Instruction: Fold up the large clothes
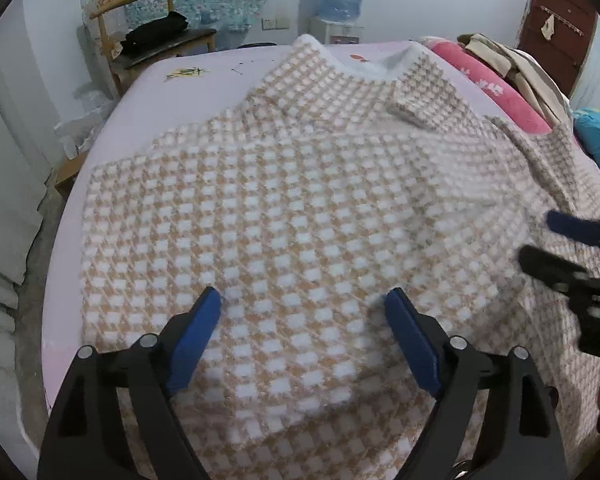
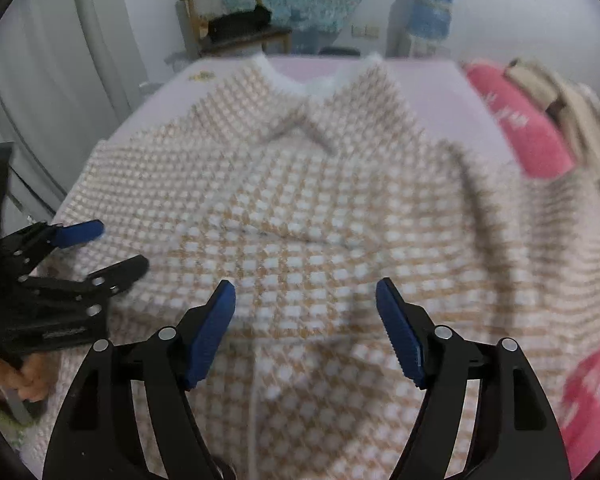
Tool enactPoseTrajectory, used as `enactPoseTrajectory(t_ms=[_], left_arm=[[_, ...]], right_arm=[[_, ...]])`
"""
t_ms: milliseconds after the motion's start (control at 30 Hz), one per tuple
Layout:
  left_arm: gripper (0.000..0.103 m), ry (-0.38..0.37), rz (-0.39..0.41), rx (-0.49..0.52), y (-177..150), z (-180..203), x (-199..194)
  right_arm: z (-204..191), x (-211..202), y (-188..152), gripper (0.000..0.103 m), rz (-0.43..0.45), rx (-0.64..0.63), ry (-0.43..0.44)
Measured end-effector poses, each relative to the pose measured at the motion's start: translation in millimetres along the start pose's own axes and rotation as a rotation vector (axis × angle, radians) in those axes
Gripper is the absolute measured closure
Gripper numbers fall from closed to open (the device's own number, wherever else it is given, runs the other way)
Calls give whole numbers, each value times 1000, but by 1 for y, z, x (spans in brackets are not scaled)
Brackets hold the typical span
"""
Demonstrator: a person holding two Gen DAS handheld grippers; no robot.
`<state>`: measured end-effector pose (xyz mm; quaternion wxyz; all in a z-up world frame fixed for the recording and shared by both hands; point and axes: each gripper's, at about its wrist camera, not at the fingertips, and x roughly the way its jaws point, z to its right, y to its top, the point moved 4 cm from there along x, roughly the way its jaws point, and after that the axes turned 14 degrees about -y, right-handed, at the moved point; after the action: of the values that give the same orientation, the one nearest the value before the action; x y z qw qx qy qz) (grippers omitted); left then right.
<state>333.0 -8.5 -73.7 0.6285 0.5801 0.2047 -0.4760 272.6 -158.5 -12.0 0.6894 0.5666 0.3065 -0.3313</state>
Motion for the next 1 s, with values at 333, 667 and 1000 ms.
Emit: enactPoseTrajectory(t_ms=[333, 667, 1000], left_arm=[[9, 23, 43, 9, -9, -5, -6], [6, 39, 61, 33, -8, -3, -3], [6, 44, 66, 36, -10, -2, -5]], right_arm=[[45, 30, -50, 23, -126, 121, -85], [32, 26, -63, 8, -97, 78, -97], [33, 29, -62, 8, -129, 92, -110]])
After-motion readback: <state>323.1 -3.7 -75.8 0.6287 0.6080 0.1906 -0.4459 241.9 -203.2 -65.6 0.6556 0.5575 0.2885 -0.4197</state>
